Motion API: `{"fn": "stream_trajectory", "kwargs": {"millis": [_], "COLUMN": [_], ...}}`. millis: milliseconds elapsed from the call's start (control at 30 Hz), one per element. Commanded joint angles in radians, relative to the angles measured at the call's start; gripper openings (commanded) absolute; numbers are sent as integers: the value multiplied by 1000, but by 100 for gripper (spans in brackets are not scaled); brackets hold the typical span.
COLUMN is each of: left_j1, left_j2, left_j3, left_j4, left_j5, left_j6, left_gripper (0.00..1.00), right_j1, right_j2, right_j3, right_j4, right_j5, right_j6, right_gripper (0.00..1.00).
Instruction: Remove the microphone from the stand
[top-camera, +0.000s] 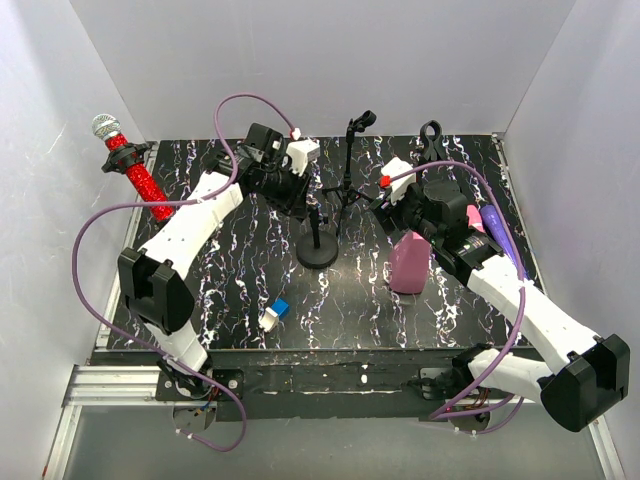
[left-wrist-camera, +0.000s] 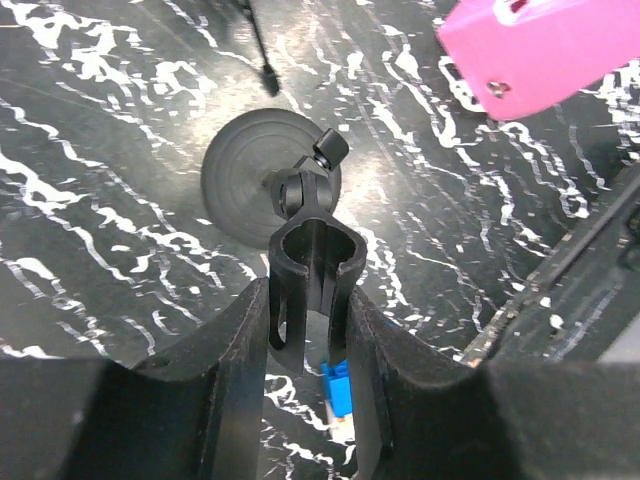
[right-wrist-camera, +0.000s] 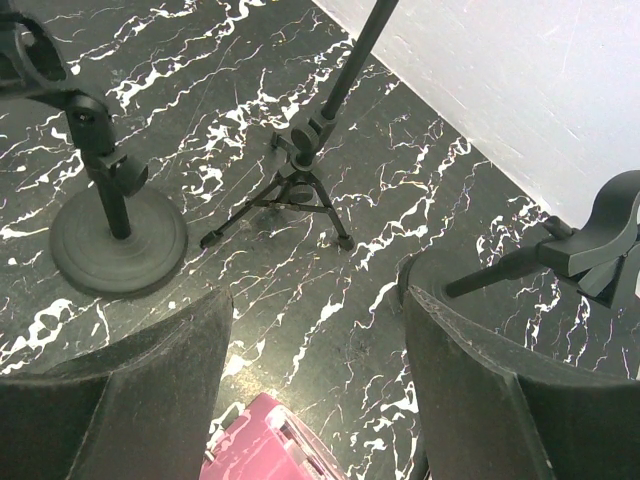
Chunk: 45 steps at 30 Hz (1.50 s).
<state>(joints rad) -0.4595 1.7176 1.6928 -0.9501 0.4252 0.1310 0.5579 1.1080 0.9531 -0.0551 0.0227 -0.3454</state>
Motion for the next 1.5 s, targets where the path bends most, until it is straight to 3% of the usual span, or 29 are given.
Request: {"fn": "stream_trajectory", "kwargs": {"millis": [0, 300, 733, 767, 800, 867, 933, 1033, 1267, 1467], "left_j1": [4, 54, 123, 125, 127, 127, 127, 124, 93, 27], "left_j2": [-13, 63, 255, 261, 264, 260, 243, 183, 86, 163], "left_j3": [85, 198, 343, 358, 373, 395, 413, 394, 308, 358], "left_j4": [28, 122, 202, 192, 176, 142, 116, 117, 275, 392], "left_j5": [-201, -476, -487, -470, -448, -375, -291, -146, 231, 339], "left_j6": [67, 85, 16, 15, 19, 44, 67, 120, 131, 117], "left_gripper": [3, 0, 0, 8, 24, 48, 61, 68, 71, 70], "right_j1": [-4, -3, -4, -4, -4, -7, -10, -18, -56, -101], "right_j2": [0, 16, 52, 53, 56, 58, 53, 44, 44, 44], "right_j3": [27, 41, 55, 55, 56, 58, 55, 59, 105, 118], "right_j4": [43, 35, 37, 35, 32, 29, 28, 12, -86, -135], "right_j5": [-1, -1, -6, -6, -3, -1, -1, 2, -1, -15], "right_j6": [8, 8, 14, 19, 22, 31, 36, 36, 106, 161], "right_gripper": [75, 75, 75, 75, 75, 75, 75, 75, 75, 76]}}
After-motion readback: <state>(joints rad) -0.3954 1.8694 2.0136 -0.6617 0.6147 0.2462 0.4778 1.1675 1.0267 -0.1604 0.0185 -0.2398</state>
